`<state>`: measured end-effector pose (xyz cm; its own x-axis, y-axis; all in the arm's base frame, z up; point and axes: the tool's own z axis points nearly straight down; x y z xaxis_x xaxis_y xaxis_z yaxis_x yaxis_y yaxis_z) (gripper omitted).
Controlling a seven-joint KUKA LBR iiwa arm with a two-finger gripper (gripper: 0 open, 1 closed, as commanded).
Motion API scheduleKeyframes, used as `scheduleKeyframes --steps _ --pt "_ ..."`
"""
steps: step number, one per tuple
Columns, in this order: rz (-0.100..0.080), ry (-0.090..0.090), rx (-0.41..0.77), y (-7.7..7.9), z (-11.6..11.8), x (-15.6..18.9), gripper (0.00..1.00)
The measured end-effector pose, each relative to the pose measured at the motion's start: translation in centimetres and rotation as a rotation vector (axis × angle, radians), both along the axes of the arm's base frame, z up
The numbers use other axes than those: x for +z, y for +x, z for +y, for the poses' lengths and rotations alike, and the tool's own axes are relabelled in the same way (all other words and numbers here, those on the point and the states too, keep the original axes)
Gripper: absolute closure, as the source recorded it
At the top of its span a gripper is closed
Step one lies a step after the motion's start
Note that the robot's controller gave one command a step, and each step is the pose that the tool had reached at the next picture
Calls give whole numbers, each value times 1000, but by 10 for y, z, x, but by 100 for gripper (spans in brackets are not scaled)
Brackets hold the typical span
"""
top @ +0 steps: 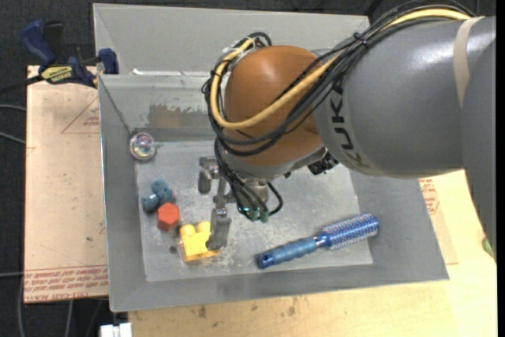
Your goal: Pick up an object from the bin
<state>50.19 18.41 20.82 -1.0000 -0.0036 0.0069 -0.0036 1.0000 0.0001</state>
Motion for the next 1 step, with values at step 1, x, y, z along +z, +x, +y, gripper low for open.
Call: scheduleKeyframes --steps 1 --pt "0 -1 -67 21 -4 -113 0"
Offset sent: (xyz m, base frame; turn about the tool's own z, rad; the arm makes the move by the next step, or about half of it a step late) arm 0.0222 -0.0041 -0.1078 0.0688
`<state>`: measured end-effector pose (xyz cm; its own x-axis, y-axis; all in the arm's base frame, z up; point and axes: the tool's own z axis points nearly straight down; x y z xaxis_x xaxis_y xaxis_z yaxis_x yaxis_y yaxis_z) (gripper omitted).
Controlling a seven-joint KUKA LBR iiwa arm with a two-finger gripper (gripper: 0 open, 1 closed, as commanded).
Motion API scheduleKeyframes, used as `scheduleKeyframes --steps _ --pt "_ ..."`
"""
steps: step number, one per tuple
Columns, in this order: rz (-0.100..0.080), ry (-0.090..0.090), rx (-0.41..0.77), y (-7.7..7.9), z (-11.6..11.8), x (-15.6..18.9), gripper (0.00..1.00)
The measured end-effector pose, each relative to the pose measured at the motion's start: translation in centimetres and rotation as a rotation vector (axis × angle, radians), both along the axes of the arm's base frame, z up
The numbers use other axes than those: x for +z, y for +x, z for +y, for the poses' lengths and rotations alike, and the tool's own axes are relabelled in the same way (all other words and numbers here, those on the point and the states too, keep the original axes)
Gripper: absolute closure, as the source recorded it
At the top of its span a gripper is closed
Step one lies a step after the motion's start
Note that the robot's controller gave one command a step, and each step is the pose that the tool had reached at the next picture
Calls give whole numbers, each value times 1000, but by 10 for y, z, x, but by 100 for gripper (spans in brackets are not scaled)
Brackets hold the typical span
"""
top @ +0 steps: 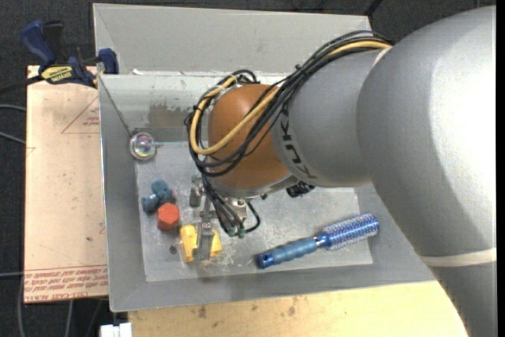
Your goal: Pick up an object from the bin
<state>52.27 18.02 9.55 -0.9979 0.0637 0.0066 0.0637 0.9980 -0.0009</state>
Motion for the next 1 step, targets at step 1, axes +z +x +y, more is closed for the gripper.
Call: scheduleKeyframes --steps 1 --pt "-4 2 -101 -34 0 -25 0"
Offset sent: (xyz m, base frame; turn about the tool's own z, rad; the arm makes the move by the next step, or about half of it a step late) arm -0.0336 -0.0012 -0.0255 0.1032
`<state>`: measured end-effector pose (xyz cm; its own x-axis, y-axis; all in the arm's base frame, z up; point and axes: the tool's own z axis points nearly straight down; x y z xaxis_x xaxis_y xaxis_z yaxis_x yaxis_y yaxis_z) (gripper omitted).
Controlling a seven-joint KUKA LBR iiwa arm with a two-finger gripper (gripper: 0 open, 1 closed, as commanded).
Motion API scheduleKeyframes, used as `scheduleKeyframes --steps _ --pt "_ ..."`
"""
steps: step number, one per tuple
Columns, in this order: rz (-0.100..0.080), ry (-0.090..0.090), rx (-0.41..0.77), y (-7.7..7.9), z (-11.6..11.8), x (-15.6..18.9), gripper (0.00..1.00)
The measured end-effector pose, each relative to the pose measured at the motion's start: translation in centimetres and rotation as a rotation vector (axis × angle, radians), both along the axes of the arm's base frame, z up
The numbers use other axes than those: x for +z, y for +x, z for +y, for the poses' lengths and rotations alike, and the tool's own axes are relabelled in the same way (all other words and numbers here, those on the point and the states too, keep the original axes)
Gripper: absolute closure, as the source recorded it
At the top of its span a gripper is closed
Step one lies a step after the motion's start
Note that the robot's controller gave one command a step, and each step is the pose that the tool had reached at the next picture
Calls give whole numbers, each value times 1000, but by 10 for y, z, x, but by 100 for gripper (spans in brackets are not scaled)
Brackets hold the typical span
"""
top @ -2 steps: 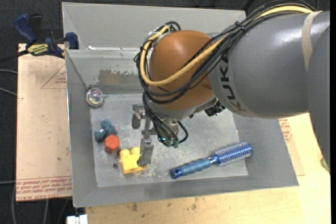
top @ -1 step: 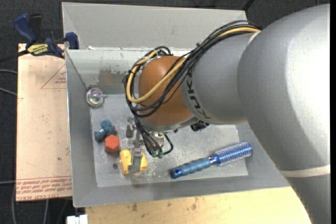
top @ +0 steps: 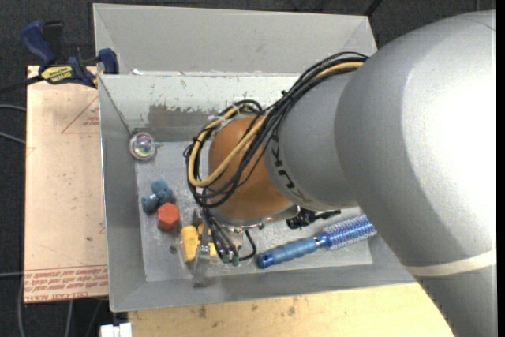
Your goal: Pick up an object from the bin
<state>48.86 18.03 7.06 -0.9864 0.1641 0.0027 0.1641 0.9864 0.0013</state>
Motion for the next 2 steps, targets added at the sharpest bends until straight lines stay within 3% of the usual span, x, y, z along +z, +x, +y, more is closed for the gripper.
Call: scheduleKeyframes --steps 1,2 --pt "-8 0 265 9 -7 57 0" --pt "0 -1 332 27 -13 -4 0"
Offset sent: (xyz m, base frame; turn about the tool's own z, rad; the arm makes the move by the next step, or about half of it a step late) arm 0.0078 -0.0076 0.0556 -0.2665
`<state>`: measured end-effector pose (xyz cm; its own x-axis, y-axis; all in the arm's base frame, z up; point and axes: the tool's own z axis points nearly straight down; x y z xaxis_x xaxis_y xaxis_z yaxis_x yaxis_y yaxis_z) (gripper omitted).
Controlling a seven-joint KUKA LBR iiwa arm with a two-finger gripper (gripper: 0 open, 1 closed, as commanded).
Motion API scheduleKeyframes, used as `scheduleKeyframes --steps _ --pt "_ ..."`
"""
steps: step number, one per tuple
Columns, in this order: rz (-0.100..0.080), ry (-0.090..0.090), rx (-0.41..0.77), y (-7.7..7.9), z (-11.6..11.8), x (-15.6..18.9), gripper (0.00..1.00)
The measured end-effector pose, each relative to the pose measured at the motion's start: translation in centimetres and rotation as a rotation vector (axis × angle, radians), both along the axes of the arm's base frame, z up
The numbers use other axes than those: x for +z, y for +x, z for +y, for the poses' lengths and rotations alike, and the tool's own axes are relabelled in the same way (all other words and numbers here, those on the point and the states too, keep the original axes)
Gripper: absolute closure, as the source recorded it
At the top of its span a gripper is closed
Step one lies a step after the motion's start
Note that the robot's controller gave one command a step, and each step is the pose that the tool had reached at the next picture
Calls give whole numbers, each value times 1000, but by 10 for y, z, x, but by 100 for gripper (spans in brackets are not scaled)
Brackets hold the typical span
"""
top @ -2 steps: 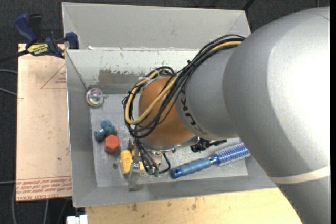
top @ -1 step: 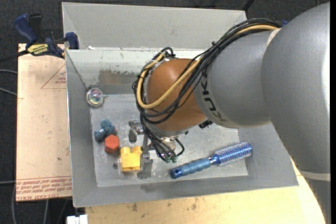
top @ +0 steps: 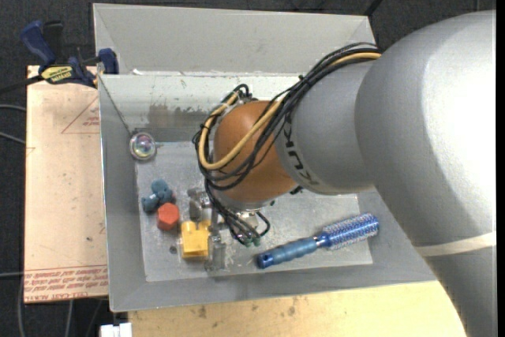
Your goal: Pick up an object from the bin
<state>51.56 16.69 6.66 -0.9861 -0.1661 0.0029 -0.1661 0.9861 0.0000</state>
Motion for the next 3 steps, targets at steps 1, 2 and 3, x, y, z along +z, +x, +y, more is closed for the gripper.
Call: scheduleKeyframes --steps 1,2,3 --pt "-2 2 -1 0 1 3 100" --pt "-12 6 -46 6 13 127 100" --pt "-16 5 -31 36 16 315 100"
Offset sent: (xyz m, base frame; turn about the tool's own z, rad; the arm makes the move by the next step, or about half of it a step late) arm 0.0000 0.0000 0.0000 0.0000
